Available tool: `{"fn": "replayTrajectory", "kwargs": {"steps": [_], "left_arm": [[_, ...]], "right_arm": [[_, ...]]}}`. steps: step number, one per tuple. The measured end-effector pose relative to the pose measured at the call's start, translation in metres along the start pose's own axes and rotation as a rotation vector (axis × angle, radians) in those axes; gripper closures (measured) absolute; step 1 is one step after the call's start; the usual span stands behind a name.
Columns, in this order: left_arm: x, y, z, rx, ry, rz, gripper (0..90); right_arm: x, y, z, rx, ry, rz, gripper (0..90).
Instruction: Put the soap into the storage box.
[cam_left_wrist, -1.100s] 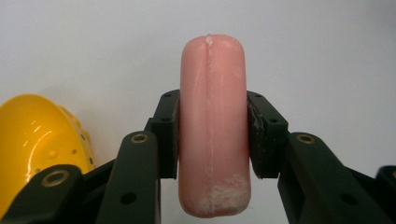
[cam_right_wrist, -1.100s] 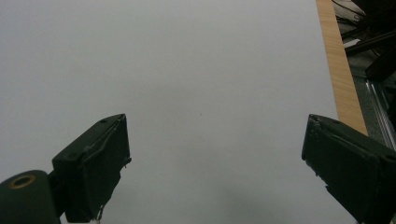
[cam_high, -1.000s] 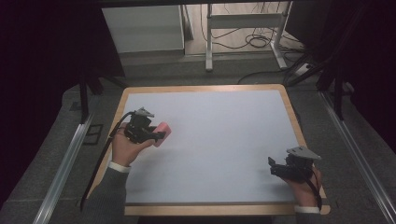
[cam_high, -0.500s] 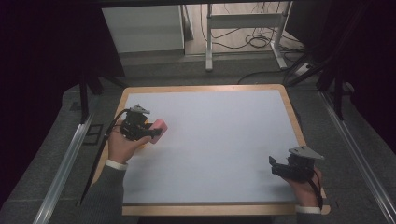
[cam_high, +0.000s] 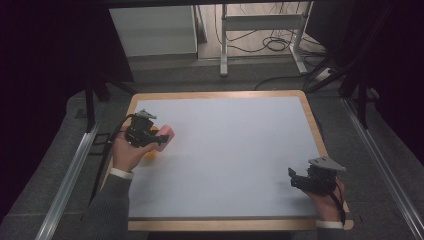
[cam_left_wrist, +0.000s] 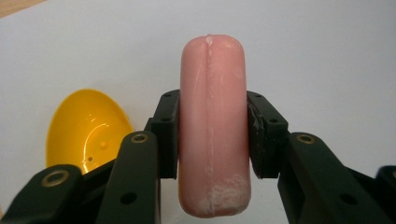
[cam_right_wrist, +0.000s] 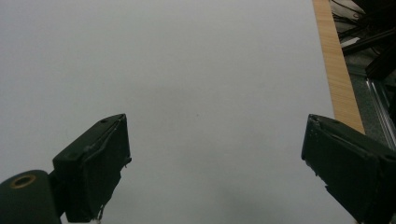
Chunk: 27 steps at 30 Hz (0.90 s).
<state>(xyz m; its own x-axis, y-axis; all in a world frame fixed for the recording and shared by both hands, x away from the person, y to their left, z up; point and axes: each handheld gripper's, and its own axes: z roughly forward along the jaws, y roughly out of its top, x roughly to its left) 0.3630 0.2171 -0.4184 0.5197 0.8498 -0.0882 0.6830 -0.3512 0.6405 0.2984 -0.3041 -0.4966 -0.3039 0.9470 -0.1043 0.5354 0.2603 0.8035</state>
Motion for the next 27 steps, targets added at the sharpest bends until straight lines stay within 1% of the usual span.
{"fn": "replayTrajectory", "kwargs": {"steps": [4,18,27], "left_arm": [[0.002,0.0,-0.001,-0.001,0.007,-0.002,60.5],[0.016,-0.003,-0.005,0.0,0.032,-0.031,60.5],[0.023,-0.006,-0.003,0.007,0.047,-0.051,60.5]], "right_arm": [[0.0,0.0,0.0,0.0,-0.001,-0.001,7.8],[0.001,-0.001,0.002,0.008,-0.003,-0.006,7.8],[0.001,-0.001,0.002,0.01,-0.003,-0.005,7.8]]}}
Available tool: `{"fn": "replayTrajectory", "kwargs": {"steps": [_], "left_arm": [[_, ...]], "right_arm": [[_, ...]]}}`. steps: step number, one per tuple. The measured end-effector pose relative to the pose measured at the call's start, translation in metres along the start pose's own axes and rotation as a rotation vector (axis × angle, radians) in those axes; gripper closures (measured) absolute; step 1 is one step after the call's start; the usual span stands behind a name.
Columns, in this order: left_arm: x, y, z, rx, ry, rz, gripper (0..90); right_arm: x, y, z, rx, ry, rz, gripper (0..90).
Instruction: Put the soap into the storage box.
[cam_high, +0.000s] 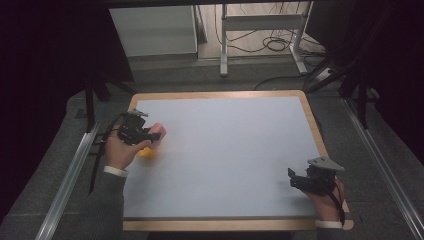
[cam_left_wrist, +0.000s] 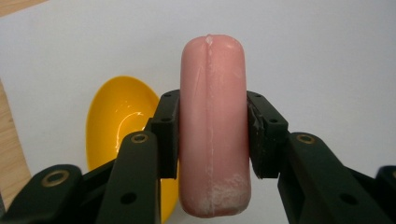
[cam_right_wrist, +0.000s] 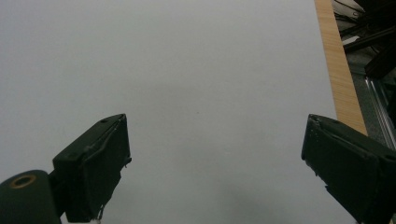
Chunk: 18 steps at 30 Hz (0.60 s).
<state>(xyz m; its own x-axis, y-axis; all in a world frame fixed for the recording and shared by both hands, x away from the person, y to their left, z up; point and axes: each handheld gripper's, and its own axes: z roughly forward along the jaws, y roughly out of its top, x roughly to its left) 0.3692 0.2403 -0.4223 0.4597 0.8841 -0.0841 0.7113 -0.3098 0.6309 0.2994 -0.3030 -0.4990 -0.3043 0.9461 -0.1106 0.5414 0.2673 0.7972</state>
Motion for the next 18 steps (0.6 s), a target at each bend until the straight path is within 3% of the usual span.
{"fn": "replayTrajectory", "kwargs": {"steps": [18], "left_arm": [[0.018,-0.007,0.003,0.006,0.029,-0.04,60.5]], "right_arm": [[0.0,0.0,0.001,0.002,-0.001,-0.001,7.8]]}}
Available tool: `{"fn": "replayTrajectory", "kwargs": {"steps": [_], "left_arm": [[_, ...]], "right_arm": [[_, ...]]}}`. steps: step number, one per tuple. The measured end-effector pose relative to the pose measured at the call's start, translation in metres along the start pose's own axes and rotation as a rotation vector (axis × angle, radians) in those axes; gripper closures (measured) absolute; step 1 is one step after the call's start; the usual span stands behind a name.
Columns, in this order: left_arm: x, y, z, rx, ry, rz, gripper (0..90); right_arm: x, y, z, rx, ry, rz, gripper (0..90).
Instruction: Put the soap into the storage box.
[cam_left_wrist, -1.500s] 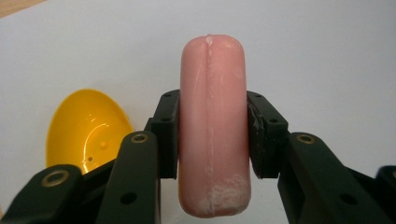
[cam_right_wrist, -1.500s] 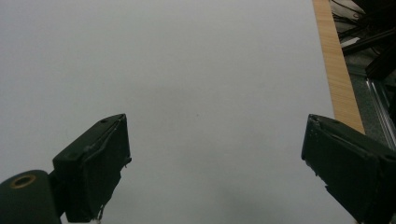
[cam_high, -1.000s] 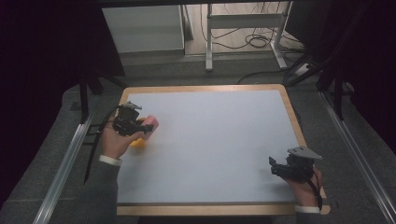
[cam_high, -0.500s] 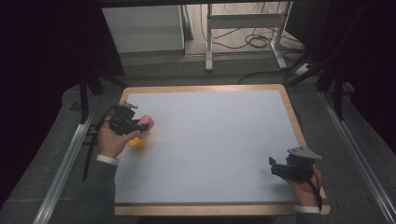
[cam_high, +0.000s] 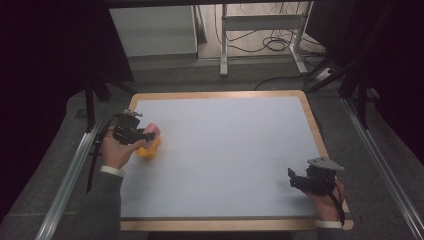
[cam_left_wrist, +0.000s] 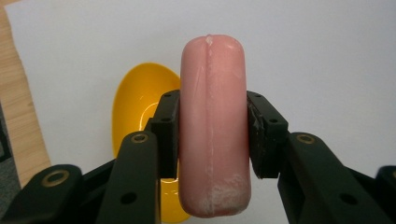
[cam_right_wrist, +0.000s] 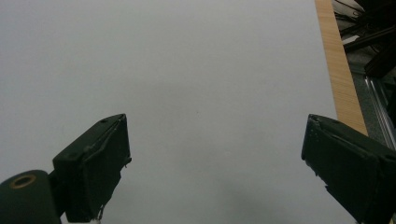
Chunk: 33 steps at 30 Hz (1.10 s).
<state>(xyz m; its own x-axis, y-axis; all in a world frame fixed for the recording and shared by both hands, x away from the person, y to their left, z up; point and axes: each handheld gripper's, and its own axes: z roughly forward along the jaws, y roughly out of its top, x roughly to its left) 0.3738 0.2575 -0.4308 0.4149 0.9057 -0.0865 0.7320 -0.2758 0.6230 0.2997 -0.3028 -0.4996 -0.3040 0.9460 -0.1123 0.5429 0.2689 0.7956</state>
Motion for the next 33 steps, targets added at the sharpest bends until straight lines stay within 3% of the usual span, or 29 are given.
{"fn": "replayTrajectory", "kwargs": {"steps": [20,33], "left_arm": [[0.019,-0.004,0.005,0.005,0.052,-0.052,60.5],[0.02,-0.007,0.025,0.055,0.067,-0.061,60.5]], "right_arm": [[0.001,0.0,0.0,0.003,-0.005,0.002,7.8],[0.001,0.0,0.001,0.007,-0.006,0.0,7.8]]}}
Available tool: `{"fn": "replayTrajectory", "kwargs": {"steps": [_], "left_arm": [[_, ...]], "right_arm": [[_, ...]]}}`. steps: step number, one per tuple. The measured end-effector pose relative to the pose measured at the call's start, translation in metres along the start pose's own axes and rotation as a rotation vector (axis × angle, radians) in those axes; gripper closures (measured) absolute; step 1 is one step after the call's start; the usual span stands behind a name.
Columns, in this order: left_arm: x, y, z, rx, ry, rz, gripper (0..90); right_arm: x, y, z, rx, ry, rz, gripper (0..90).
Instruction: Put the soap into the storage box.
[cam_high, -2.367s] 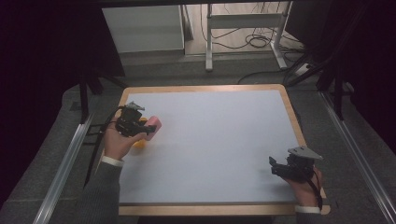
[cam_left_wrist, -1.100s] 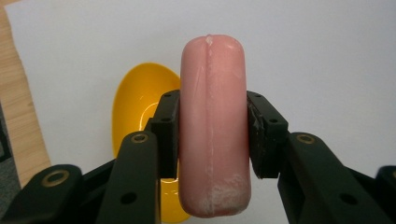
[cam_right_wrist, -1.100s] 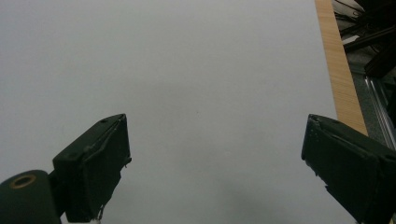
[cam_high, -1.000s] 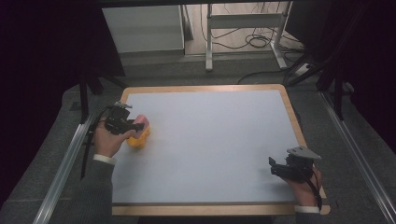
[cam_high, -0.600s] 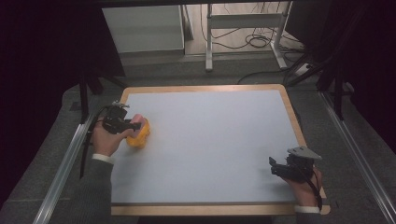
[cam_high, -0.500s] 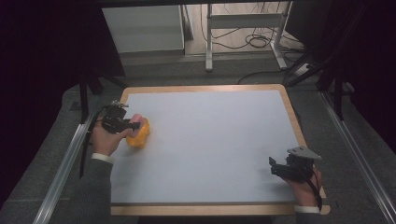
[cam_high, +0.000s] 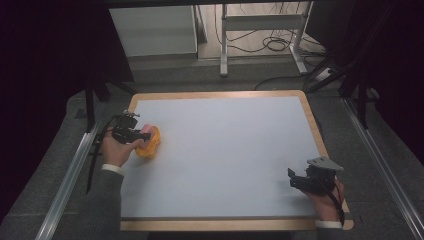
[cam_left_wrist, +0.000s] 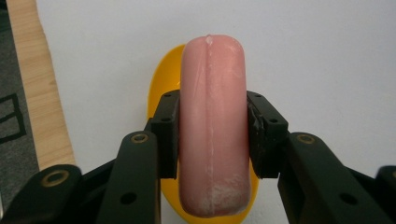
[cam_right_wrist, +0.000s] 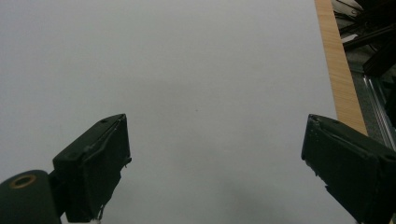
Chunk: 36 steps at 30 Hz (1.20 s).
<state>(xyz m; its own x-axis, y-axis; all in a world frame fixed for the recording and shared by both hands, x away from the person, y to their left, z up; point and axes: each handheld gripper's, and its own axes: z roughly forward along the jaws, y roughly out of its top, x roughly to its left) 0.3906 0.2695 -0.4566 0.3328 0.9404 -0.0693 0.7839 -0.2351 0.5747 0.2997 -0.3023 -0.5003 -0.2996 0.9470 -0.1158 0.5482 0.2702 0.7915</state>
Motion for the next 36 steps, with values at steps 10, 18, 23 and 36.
{"fn": "replayTrajectory", "kwargs": {"steps": [10,18,23,36], "left_arm": [[-0.002,-0.004,0.013,0.026,0.003,-0.003,60.4],[-0.003,-0.008,0.016,0.005,-0.014,-0.012,58.7],[-0.007,-0.006,-0.003,-0.057,-0.008,-0.001,33.7],[-0.026,-0.03,-0.038,-0.191,-0.087,0.103,26.1]], "right_arm": [[0.001,-0.001,0.001,0.004,0.001,-0.001,7.8],[0.001,-0.001,0.002,0.004,0.002,-0.003,7.8],[0.001,-0.001,0.002,0.005,0.002,-0.004,7.8],[0.002,0.0,0.001,-0.009,-0.006,-0.007,8.2]]}}
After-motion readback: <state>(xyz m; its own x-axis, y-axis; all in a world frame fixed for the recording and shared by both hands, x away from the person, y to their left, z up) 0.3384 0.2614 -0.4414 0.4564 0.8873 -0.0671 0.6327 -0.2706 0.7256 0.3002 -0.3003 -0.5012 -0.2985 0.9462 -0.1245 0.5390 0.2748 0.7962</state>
